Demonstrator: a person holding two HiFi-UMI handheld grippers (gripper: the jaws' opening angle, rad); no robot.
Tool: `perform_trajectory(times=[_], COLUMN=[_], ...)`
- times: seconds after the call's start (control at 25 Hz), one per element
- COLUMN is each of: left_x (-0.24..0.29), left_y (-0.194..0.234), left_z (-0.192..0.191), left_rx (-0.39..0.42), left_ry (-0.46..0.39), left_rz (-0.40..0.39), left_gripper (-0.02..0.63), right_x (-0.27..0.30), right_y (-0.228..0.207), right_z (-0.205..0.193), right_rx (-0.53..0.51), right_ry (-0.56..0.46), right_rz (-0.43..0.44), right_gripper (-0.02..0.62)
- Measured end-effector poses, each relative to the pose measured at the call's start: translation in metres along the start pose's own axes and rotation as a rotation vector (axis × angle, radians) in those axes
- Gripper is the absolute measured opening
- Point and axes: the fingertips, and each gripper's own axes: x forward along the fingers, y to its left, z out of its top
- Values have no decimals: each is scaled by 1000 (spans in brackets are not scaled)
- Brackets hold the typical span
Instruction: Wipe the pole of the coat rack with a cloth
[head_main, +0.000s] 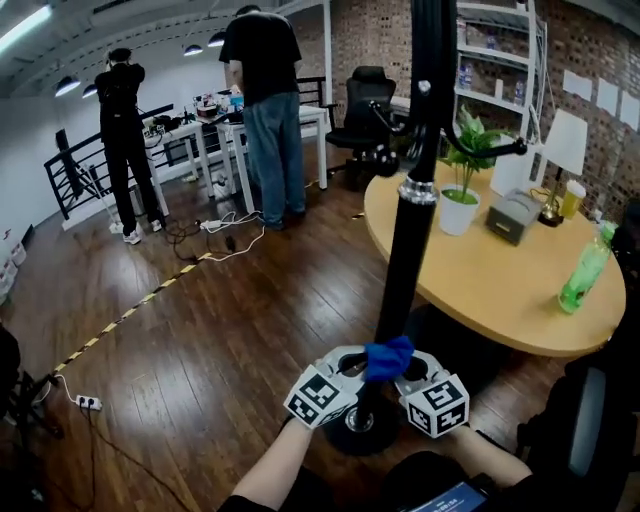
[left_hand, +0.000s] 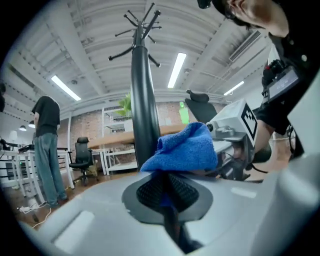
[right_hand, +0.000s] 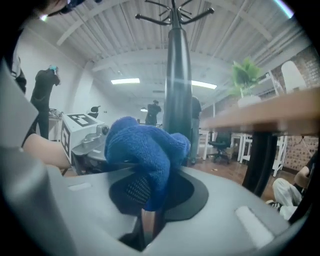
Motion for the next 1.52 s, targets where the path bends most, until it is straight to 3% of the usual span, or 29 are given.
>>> perform_trajectory(times=[0.12,0.32,0.48,0.64,0.72,0.84,1.0,1.12,1.28,1.36,1.52], left_x=[-11,-30,-70,-118,-130,-132,-117,-105,-79,-76,-53], left_y=[8,24,16,10,17,34,65,79,99,113,128], left_z=[77,183,258,306,311,297,288,271,244,237,256], left_rx=[-40,-131,-201,-318,-311,-216,-161,-135,-10,8,-1], left_ry=[-102,-138,-161,-195,-147,-3,51,73,138,168,113], left_rz=[-1,-3,-93,-177,-159,-154,-250,-355,-506,-573,-667], left_gripper=[0,0,0,3,3,3,3,3,3,5,5], right_x=[-20,-39,-61,-78,-87,-91,-78,-62,-36,-20,-10], right_y=[-5,-11,18,41,31,19,4,-3,-26,-18,-18], right_z=[78,186,257,303,314,313,299,283,262,262,281], right_rx=[28,98,141,274,327,335,278,293,436,490,452], right_ry=[-61,-32,-10,-38,-60,-67,-69,-110,-154,-163,-165], right_rz=[-61,-126,-87,-64,-136,-219,-309,-378,-435,-460,-546], right_gripper=[52,54,52,52,54,54,54,54,52,52,54])
